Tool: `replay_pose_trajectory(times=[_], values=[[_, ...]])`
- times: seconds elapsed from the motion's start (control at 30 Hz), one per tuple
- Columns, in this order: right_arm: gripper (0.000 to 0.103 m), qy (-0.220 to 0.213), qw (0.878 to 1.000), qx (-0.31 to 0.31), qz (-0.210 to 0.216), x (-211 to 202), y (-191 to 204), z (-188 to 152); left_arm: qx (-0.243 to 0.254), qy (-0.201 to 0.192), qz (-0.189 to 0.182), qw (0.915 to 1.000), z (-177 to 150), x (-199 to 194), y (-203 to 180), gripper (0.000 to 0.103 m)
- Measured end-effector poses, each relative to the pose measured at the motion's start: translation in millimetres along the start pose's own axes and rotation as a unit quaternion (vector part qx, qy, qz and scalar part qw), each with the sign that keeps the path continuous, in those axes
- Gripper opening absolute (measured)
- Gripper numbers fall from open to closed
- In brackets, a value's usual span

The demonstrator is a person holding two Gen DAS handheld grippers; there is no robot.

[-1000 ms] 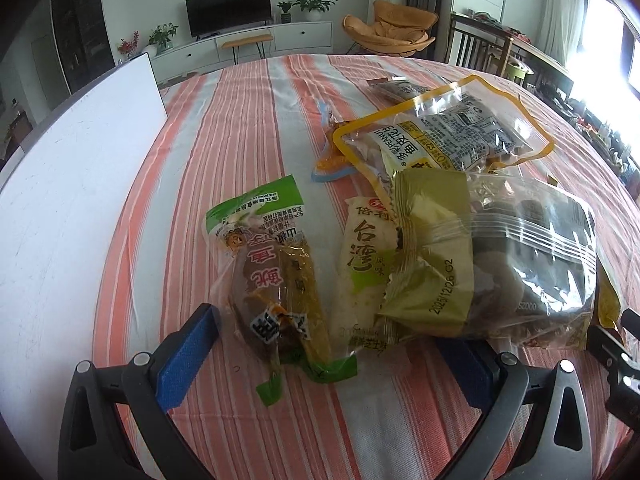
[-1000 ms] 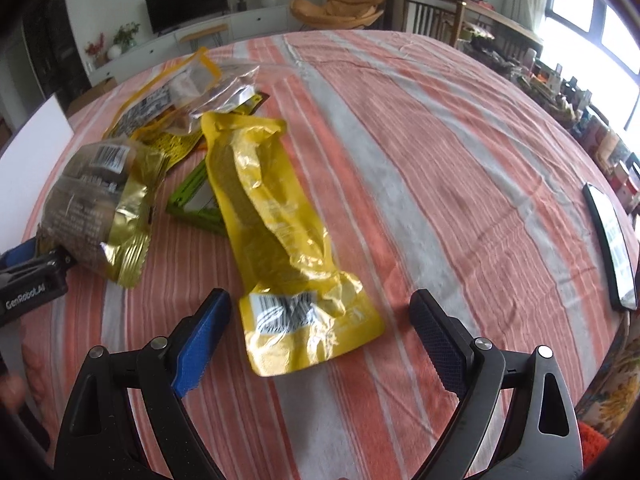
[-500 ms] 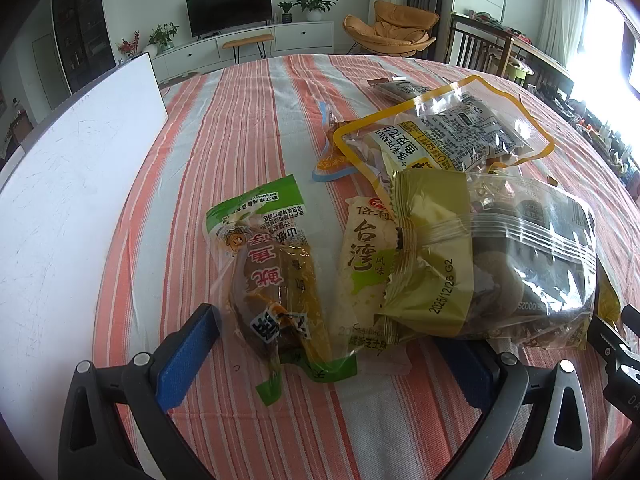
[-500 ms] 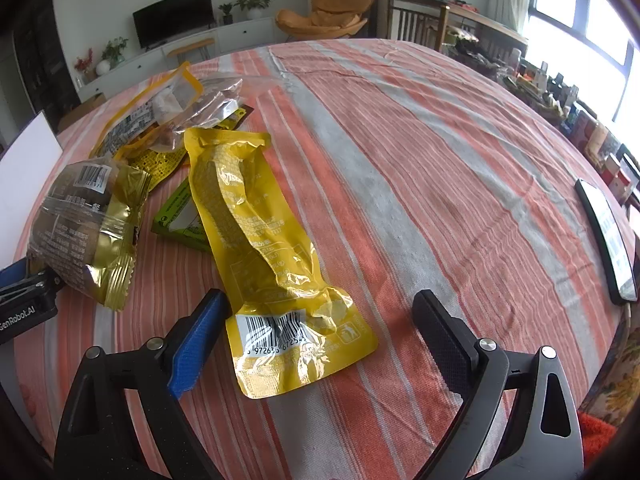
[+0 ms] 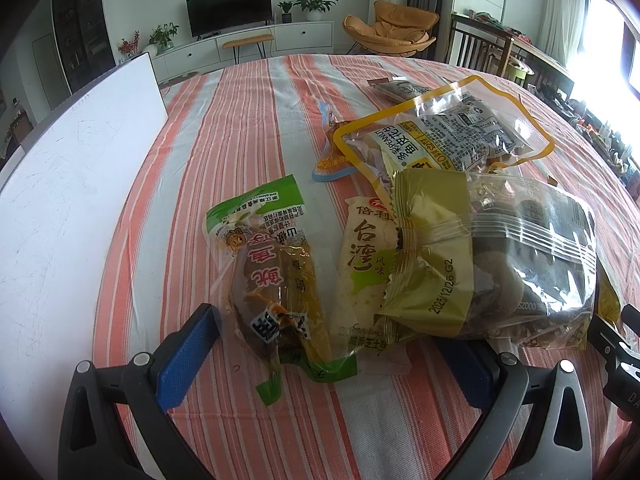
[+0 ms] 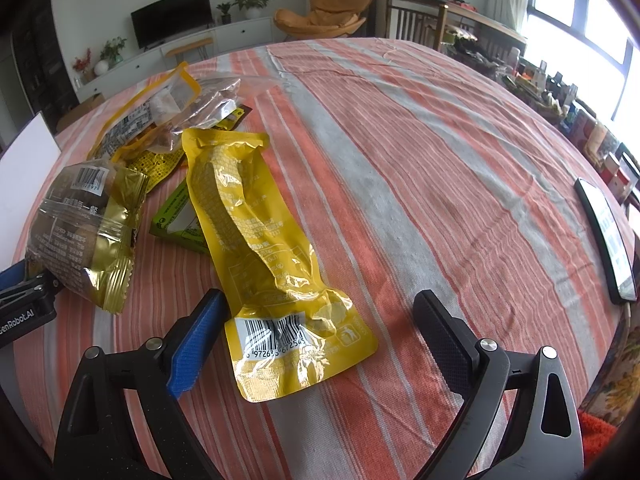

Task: Organize snacks

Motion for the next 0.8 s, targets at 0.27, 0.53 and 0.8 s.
replay_pose_trajectory(times=[0.27,0.53,0.8], values=[[0.096,0.0,1.0,0.0,0.0,0.3,0.1,0.8,0.0,0.0,0.0,1.0,0.0,0.0,0.0,0.103],[0.096,-0.002,1.0,0.011,-0.008,0.2,-1.0,-0.6,0.0,0.0,0.0,1.0,0.1,-0.1,0.0,0.103],[0.096,-0.002,1.0,0.011,-0.009,0.2,-0.6,-0.6,0.0,0.0,0.0,1.0,0.7,0.0,-0.3,0.103]])
Point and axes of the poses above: each gripper's, at about its wrist camera, not at the fingertips, and x roughly the way its jaws point, y to its left, z to its top, the point moved 10 cm from there along x, roughly the way its jaws point, and after that the axes turned 10 degrees about -x, right-handed, at the moved point
